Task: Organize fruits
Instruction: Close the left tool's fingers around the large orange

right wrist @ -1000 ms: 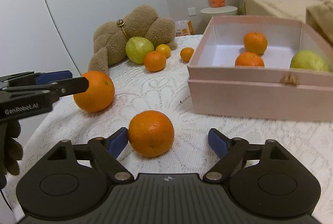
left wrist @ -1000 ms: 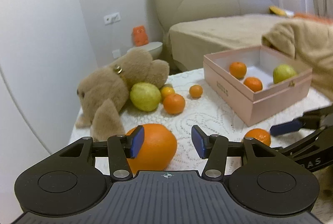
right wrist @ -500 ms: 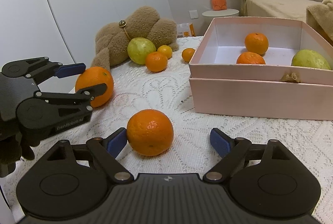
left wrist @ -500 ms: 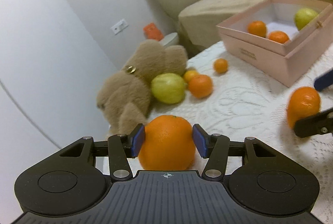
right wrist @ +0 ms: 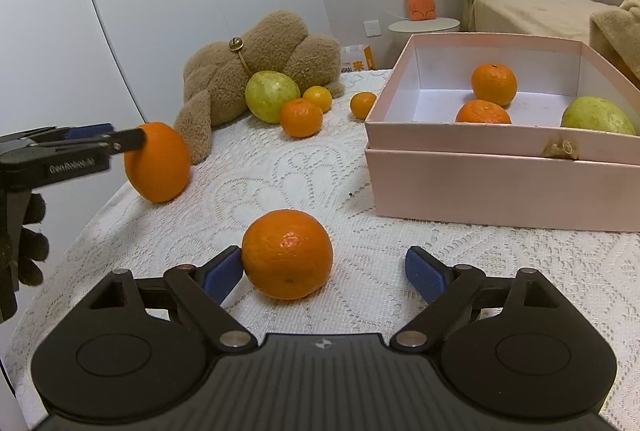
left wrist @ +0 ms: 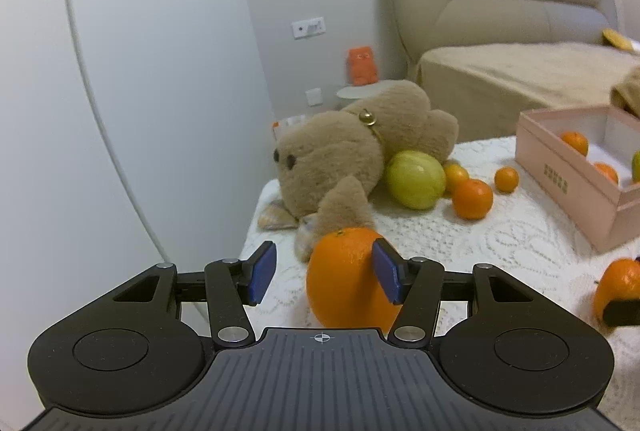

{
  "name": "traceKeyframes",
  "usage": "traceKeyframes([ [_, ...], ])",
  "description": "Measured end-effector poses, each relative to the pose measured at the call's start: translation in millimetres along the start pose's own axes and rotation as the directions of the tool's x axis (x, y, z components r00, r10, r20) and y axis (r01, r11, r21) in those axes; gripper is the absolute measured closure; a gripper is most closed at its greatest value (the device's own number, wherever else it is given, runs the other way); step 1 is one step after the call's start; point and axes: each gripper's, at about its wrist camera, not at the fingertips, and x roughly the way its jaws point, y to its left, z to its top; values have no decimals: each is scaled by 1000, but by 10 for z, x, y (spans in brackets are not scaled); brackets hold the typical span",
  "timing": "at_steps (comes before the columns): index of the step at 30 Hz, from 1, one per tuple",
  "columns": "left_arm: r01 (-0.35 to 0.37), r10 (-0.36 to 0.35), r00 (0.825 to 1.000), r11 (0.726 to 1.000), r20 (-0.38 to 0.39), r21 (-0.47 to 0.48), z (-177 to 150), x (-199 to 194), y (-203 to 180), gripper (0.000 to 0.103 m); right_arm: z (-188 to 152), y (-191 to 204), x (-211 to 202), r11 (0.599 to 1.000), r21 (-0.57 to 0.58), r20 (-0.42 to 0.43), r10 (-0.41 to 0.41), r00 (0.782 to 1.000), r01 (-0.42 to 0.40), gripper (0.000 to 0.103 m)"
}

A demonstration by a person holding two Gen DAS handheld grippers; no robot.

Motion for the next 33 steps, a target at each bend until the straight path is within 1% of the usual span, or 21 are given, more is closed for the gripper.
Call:
traceKeyframes([
  [3, 63, -64, 998, 996, -14, -66, -15, 27, 71, 43, -4, 9, 4, 1000, -6, -1, -3, 1000, 3, 14],
  [5, 117, -121, 992, 985, -29, -124, -27, 72, 91, 43, -4, 13, 6, 1000, -8, -2, -4, 1000, 4, 14],
  [7, 168, -178, 983, 971, -45, -171, -30, 125, 80, 43, -3, 15, 9, 1000, -8, -2, -4, 1000, 4, 13],
  [9, 191, -204, 977, 965, -58, -178, -22, 160, 20, 42, -2, 15, 11, 1000, -8, -2, -5, 1000, 5, 13],
  [13, 152, -157, 985, 986, -64, -74, 4, 150, -212, 44, -2, 16, 13, 1000, -7, -2, -5, 1000, 5, 13],
  [16, 140, -141, 988, 990, -63, -21, 3, 152, -301, 44, -1, 15, 14, 1000, -9, -2, -6, 1000, 6, 13],
  [24, 131, -130, 990, 991, -51, 5, 22, 205, -321, 43, -2, 17, 11, 1000, -8, -2, -6, 1000, 6, 13],
  [28, 143, -142, 989, 989, -31, 34, 49, 297, -318, 43, -4, 19, 13, 1000, -12, -3, -8, 1000, 8, 13],
  [33, 158, -156, 987, 986, -41, 59, 111, 377, -327, 43, -6, 30, 19, 1000, -16, -4, -10, 1000, 10, 12],
])
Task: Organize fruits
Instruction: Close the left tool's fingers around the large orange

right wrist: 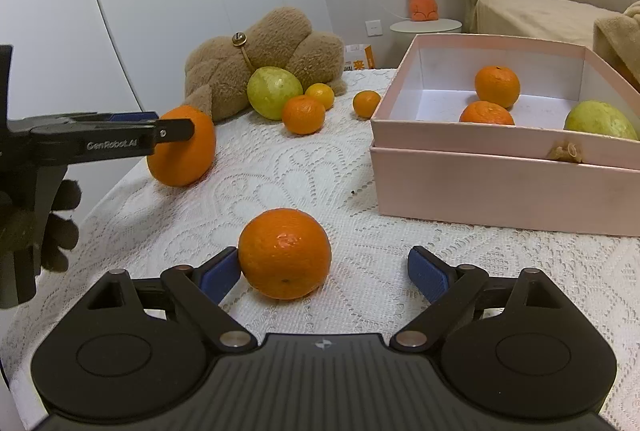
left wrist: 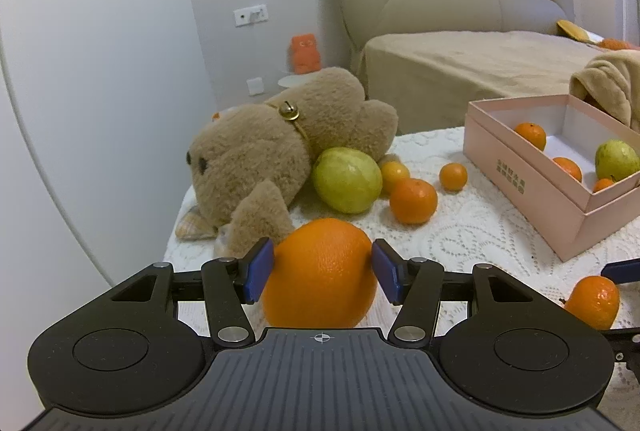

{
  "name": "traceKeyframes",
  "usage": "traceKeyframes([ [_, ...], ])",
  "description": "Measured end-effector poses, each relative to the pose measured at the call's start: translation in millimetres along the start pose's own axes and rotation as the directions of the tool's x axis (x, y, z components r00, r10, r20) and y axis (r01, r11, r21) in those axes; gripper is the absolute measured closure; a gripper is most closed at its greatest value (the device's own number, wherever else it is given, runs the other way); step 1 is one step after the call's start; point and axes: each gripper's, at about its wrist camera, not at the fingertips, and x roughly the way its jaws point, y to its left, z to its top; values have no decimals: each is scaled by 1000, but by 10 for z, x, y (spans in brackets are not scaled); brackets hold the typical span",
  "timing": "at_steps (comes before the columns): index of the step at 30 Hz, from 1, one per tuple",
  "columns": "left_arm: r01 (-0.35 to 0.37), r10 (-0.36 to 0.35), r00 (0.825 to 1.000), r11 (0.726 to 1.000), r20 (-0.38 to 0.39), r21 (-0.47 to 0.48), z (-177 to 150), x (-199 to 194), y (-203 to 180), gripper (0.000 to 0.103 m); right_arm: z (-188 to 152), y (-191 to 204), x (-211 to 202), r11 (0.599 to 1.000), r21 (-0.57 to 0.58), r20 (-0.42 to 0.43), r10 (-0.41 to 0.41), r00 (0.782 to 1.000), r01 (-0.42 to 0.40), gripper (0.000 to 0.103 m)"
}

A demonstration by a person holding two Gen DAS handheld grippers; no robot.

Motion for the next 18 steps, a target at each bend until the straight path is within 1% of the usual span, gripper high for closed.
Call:
traceKeyframes([
  [4, -1, 1, 1000, 999, -15, 39, 19, 20, -50, 42, 0, -2, 1, 1000, -1, 0, -1, 1000, 1, 12],
  [7, -6, 8, 1000, 997, -23, 76, 14, 30, -119, 35, -1, 0, 0, 1000, -1, 0, -1, 1000, 1, 12],
  [9, 3, -1, 1000, 996, -28, 84, 15, 39, -141, 28, -1, -3, 0, 1000, -1, -1, -1, 1000, 1, 12],
  [11, 3, 0, 1000, 995, -31, 96, 12, 55, -158, 26, -1, -1, 0, 1000, -1, -1, -1, 1000, 1, 12],
  [15, -36, 42, 998, 991, -45, 129, 7, 128, -172, 25, -2, 1, 0, 1000, -1, -1, -1, 1000, 1, 12],
  [18, -57, 66, 996, 991, -65, 124, 9, 203, -103, 25, -2, 1, 0, 1000, -1, -1, -1, 1000, 1, 12],
])
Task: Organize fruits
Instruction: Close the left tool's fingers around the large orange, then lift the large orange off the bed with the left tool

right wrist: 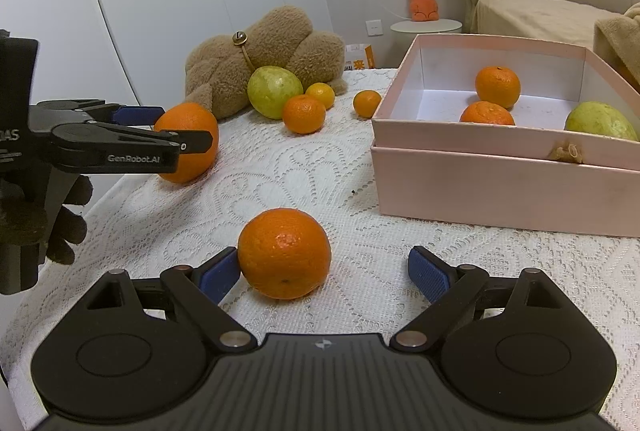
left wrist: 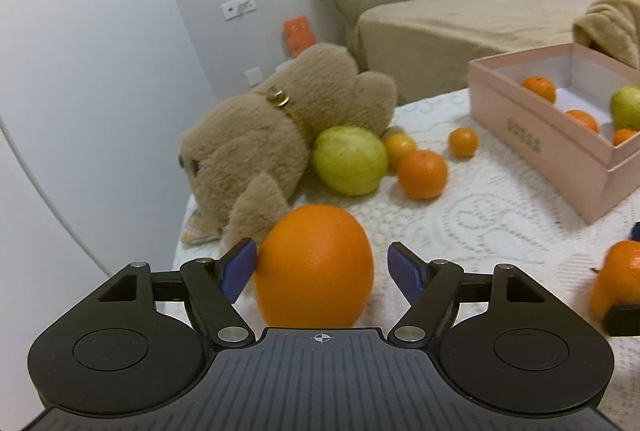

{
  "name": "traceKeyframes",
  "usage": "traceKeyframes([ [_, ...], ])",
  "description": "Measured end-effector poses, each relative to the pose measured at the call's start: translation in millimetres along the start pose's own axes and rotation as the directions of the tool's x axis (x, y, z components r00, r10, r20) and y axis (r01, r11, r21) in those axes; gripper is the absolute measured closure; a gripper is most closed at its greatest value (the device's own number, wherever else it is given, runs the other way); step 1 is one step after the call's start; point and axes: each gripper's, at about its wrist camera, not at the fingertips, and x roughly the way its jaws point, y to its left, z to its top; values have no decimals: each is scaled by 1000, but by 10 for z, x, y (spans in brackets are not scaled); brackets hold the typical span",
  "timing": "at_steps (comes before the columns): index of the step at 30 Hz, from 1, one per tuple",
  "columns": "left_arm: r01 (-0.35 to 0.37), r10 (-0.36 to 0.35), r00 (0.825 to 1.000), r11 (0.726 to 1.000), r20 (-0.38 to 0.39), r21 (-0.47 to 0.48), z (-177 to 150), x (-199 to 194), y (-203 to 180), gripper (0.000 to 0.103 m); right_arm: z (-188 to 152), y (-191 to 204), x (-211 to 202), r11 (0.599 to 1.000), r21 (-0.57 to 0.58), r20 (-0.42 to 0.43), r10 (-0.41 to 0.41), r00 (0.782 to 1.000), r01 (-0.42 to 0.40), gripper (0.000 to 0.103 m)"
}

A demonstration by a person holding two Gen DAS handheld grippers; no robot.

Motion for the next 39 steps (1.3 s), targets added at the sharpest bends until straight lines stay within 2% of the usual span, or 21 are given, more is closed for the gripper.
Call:
traceKeyframes([
  [6, -4, 1, 999, 997, -43, -81, -14, 148, 209, 26, 0, 1, 1, 1000, 0, 0, 0, 1000, 0, 12],
  [15, -9, 1, 998, 991, -60, -135, -74, 226, 347, 26, 0, 5, 9, 1000, -1, 0, -1, 1000, 1, 12],
  [26, -9, 5, 999, 991, -34, -134, -133, 203, 331, 26, 3, 6, 14, 1000, -1, 0, -2, 1000, 2, 12],
  [30, 4, -10, 999, 985, -34, -173, -138, 211, 388, 26, 5, 2, 16, 1000, -1, -1, -3, 1000, 3, 12],
  [34, 5, -23, 996, 980, -90, -200, -199, 317, 445, 26, 7, 0, 18, 1000, -1, -1, -3, 1000, 3, 12],
  [39, 50, -66, 997, 958, -48, -284, -274, 214, 493, 27, 5, 3, 17, 1000, -1, -1, -3, 1000, 3, 12],
])
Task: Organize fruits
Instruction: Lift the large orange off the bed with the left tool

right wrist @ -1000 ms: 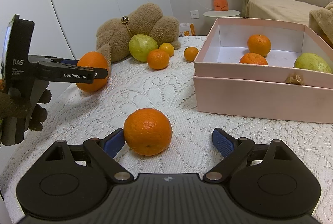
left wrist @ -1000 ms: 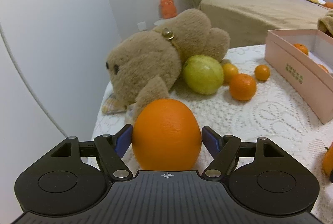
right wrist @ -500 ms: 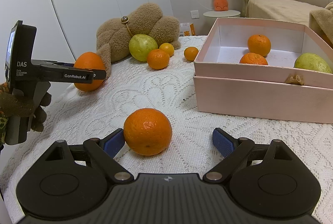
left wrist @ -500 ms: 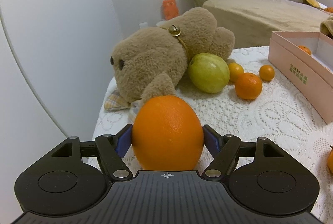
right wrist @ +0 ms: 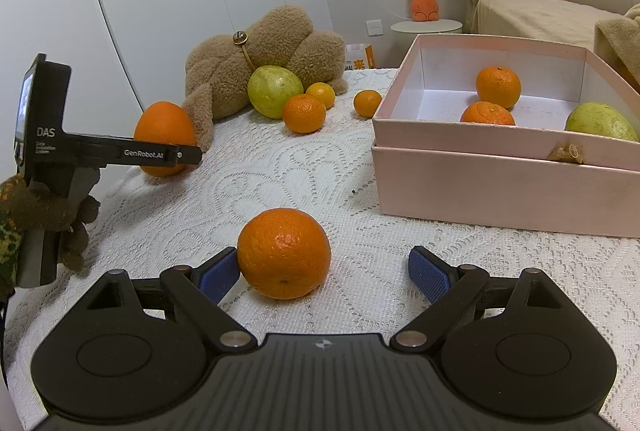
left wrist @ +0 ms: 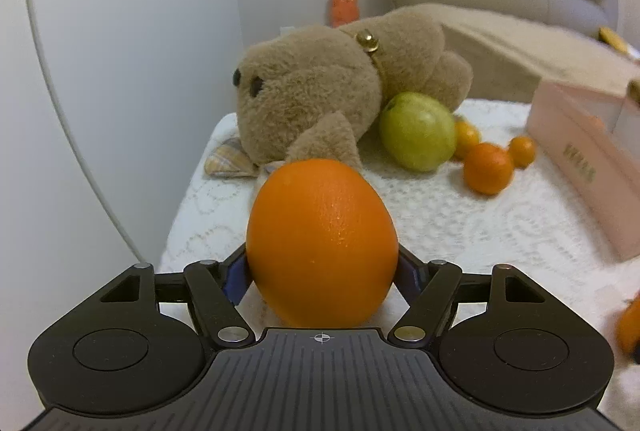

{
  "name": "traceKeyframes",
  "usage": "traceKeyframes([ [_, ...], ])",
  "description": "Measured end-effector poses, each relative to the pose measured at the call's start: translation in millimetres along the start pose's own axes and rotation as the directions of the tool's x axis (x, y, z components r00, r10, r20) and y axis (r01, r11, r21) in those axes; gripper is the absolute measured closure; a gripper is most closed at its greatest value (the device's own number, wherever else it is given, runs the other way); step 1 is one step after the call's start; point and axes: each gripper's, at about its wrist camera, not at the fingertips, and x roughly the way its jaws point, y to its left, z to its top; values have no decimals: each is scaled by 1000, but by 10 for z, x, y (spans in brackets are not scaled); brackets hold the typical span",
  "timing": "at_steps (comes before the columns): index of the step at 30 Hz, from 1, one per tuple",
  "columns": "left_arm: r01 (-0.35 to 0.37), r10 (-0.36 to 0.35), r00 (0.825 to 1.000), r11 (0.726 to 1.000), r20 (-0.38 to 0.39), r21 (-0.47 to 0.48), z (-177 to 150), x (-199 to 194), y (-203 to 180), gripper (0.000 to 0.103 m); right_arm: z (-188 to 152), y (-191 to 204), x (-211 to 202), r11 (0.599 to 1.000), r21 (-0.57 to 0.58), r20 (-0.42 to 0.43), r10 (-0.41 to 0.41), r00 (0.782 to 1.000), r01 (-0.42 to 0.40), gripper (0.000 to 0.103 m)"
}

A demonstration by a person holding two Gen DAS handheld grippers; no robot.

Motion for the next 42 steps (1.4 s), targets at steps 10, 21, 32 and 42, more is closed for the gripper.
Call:
traceKeyframes([
  [10, 339, -338, 941, 941, 11, -22, -386, -342, -510, 27, 31, -29, 36, 999, -6, -26, 38, 999, -38, 2],
  [21, 381, -381, 924, 922, 15, -66, -422, -301, -491, 27, 21, 49, 47, 998, -58, -57, 20, 998, -23, 0],
  [32, 412, -410, 911, 907, 38, -89, -454, -346, -441, 27, -5, 173, 62, 990, -138, -72, -47, 996, 37, 0],
  [42, 422, -418, 905, 906, 81, -43, -391, -484, -502, 27, -80, 238, -66, 982, -164, -74, -110, 991, 97, 6],
])
